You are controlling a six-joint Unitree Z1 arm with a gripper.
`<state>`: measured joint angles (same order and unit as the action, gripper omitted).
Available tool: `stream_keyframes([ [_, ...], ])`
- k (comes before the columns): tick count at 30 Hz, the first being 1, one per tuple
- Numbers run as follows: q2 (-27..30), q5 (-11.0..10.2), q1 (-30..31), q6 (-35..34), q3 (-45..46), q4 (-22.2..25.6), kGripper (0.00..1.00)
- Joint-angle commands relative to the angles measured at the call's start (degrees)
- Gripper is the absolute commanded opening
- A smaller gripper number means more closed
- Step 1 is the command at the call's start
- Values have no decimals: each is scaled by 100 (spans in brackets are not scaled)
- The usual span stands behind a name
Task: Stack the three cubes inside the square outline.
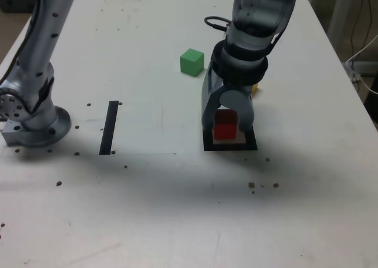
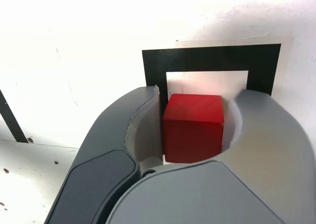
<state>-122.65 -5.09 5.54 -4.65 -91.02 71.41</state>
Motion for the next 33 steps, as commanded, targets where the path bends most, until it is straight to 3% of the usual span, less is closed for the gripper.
stream_keyframes([
  [1,-30,20,-9,20,-2,-1,82],
  [5,-34,27,-9,32,-2,8,95],
  [8,-30,7,-9,30,-11,10,99],
  [26,295,-110,-9,17,-21,286,99],
  [33,324,-109,-9,41,-221,686,99],
])
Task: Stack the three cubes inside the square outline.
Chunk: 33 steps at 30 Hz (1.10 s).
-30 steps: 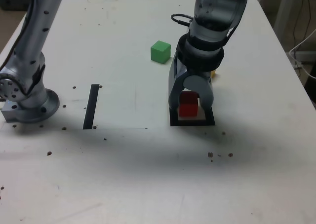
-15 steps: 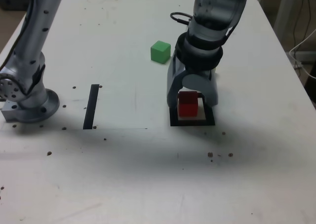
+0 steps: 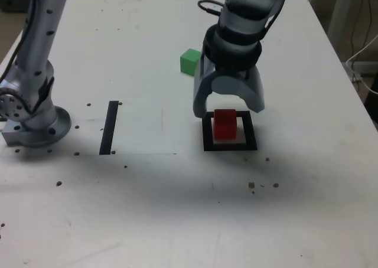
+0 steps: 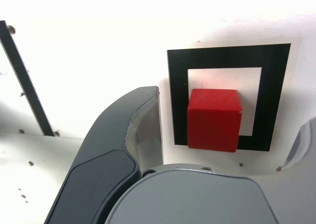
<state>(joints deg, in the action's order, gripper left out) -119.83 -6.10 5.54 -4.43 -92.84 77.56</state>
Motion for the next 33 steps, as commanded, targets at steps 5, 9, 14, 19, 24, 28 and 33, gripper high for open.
stream_keyframes([
  [5,83,-23,-13,222,-196,366,99],
  [9,129,-93,-58,605,-308,448,99],
  [14,287,-354,-163,1061,-412,461,99],
  [19,360,-508,-317,1435,-441,466,99],
  [24,331,-655,-461,1732,-418,425,99],
  [28,280,-802,-582,1991,-431,384,99],
  [33,185,-914,-766,2409,-491,285,99],
])
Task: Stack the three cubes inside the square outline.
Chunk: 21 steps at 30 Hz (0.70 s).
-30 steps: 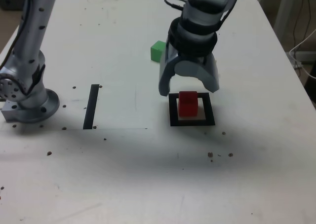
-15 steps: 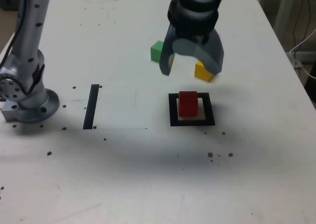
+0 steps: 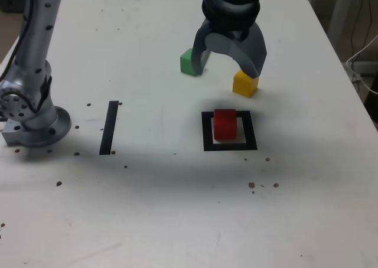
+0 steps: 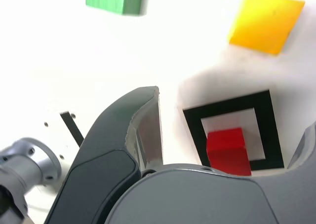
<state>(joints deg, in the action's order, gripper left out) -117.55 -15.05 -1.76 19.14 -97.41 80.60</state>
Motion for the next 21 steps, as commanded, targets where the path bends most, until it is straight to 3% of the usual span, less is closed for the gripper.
stream_keyframes([
  [1,-59,-36,-79,127,-53,-39,99],
  [11,-365,-68,-475,731,-380,-200,99],
  [21,-807,-10,-577,828,-368,-666,97],
])
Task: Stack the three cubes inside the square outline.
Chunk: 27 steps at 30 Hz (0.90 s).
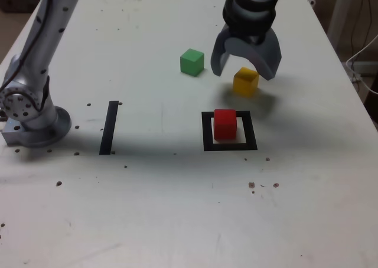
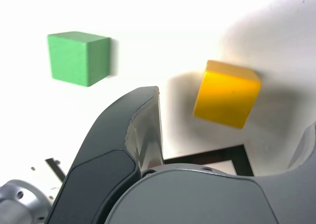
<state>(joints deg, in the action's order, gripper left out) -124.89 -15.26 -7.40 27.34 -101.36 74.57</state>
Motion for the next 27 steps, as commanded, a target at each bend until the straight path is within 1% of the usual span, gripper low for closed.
stream_keyframes([
  [1,-95,15,-16,8,43,-97,97],
  [6,-203,23,-41,19,130,-287,92],
  [17,-212,47,-151,203,25,-315,79],
  [22,-196,43,-157,227,61,-421,69],
  [27,-138,8,-157,215,136,-635,53],
])
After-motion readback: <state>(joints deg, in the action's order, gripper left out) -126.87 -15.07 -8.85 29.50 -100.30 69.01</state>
